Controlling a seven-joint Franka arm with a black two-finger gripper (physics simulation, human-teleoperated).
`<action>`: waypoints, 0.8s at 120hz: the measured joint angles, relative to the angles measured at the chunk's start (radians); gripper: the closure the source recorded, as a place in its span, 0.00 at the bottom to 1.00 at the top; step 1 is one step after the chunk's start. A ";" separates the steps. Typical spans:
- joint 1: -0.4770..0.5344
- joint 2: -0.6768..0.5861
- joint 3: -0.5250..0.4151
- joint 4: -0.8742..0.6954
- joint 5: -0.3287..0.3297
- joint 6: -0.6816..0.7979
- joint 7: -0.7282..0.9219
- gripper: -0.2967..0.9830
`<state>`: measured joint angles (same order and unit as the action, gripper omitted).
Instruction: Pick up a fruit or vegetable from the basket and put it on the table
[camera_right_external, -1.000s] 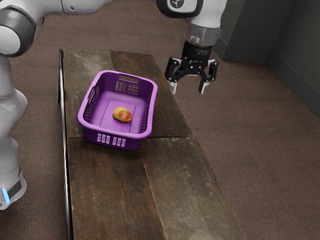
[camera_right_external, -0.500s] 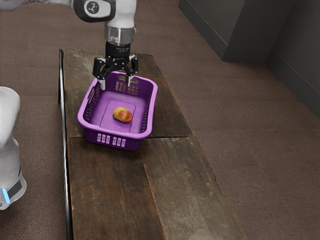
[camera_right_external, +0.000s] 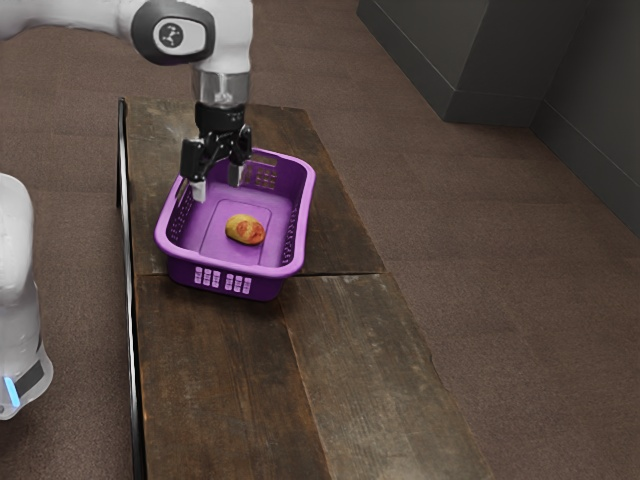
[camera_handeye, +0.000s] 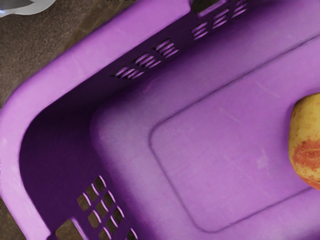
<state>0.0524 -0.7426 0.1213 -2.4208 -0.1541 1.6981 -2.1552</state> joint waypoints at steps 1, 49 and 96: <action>0.002 -0.003 0.000 -0.005 -0.001 0.001 -0.004 0.23; 0.078 -0.029 0.112 -0.085 0.021 0.036 -0.100 0.23; -0.029 0.208 0.314 0.067 0.150 0.075 -0.023 0.23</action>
<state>0.0238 -0.5351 0.4351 -2.3535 -0.0043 1.7732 -2.1783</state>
